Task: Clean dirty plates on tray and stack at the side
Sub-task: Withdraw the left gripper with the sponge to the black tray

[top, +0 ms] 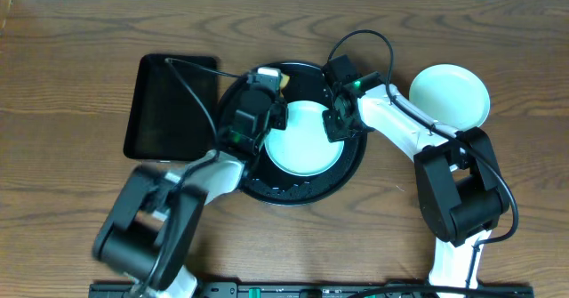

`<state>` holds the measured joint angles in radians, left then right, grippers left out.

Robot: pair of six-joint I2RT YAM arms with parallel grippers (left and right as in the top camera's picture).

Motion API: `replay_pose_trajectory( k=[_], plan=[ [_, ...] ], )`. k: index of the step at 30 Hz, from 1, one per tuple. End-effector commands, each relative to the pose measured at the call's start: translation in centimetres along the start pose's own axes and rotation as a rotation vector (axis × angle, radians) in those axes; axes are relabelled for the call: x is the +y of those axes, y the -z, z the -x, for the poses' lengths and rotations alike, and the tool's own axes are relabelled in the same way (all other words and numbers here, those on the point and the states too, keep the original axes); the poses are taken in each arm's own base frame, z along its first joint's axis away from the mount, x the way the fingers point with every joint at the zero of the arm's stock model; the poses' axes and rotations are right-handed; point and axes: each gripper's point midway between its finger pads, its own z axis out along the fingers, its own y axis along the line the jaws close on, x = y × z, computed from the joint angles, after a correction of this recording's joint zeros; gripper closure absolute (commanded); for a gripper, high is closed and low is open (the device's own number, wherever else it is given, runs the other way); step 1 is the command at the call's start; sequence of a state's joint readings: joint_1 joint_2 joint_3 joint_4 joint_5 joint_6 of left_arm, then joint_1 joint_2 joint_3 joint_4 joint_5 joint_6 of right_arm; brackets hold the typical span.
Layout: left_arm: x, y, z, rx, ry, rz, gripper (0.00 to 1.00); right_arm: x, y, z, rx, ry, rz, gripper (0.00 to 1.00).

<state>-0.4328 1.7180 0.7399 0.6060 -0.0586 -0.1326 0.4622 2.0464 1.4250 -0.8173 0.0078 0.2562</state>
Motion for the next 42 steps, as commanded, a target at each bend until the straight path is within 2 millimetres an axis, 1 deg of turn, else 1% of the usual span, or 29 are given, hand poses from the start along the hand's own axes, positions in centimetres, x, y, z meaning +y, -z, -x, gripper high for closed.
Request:
replay_pose_trajectory(
  k=[1, 3, 5, 7, 9, 11, 12, 14, 17, 21, 25, 28, 29, 31, 32, 33, 38, 42],
  plan=[
    [0.2, 3.2, 5.6, -0.09, 0.004, 0.016, 0.93, -0.2, 0.2, -0.4, 0.003, 0.019, -0.027, 0.99],
    [1.1, 5.0, 6.9, -0.069, 0.01, 0.04, 0.92, -0.2, 0.2, -0.3, 0.0, 0.019, -0.026, 0.99],
    [2.7, 6.8, 8.1, -0.048, 0.023, 0.078, 0.92, -0.1, 0.2, -0.2, -0.004, 0.019, -0.024, 0.99],
    [5.2, 8.6, 8.8, -0.015, 0.046, 0.139, 0.93, -0.1, 0.2, 0.0, -0.011, 0.019, -0.022, 0.99],
    [8.0, 9.9, 8.8, 0.023, 0.074, 0.205, 0.93, -0.1, 0.2, 0.2, -0.018, 0.018, -0.021, 0.99],
    [10.9, 10.6, 8.1, 0.06, 0.106, 0.273, 0.92, 0.0, 0.2, 0.3, -0.023, 0.018, -0.019, 0.99],
    [12.4, 10.8, 7.3, 0.089, 0.126, 0.304, 0.93, 0.0, 0.2, 0.3, -0.025, 0.018, -0.019, 0.99],
    [14.5, 10.7, 5.9, 0.138, 0.159, 0.336, 0.92, 0.0, 0.2, 0.4, -0.028, 0.019, -0.018, 0.99],
    [16.7, 9.5, 3.5, 0.208, 0.208, 0.345, 0.92, 0.0, 0.2, 0.5, -0.029, 0.018, -0.018, 0.99],
    [19.2, 7.3, -0.2, 0.297, 0.248, 0.38, 0.92, 0.0, 0.2, 0.5, -0.029, 0.018, -0.018, 0.99],
    [20.8, 5.4, -3.6, 0.367, 0.271, 0.403, 0.92, 0.0, 0.2, 0.4, -0.029, 0.019, -0.018, 0.99],
    [21.4, 4.8, -5.6, 0.413, 0.285, 0.414, 0.92, 0.0, 0.2, 0.4, -0.029, 0.019, -0.018, 0.99],
    [21.6, 4.8, -6.0, 0.422, 0.289, 0.417, 0.83, 0.0, 0.2, 0.4, -0.029, 0.019, -0.018, 0.99],
    [21.9, 4.7, -6.6, 0.436, 0.296, 0.424, 0.49, 0.0, 0.2, 0.4, -0.029, 0.018, -0.018, 0.99],
    [22.1, 4.7, -6.7, 0.438, 0.298, 0.427, 0.41, 0.0, 0.2, 0.4, -0.029, 0.018, -0.018, 0.99],
    [22.2, 4.7, -6.7, 0.438, 0.3, 0.429, 0.37, 0.0, 0.2, 0.4, -0.029, 0.019, -0.018, 0.99],
    [22.3, 4.9, -6.9, 0.445, 0.304, 0.433, 0.36, 0.0, 0.2, 0.4, -0.028, 0.019, -0.018, 0.99],
    [22.1, 5.3, -8.0, 0.486, 0.309, 0.437, 0.36, 0.0, 0.2, 0.4, -0.028, 0.019, -0.018, 0.99]
  ],
)
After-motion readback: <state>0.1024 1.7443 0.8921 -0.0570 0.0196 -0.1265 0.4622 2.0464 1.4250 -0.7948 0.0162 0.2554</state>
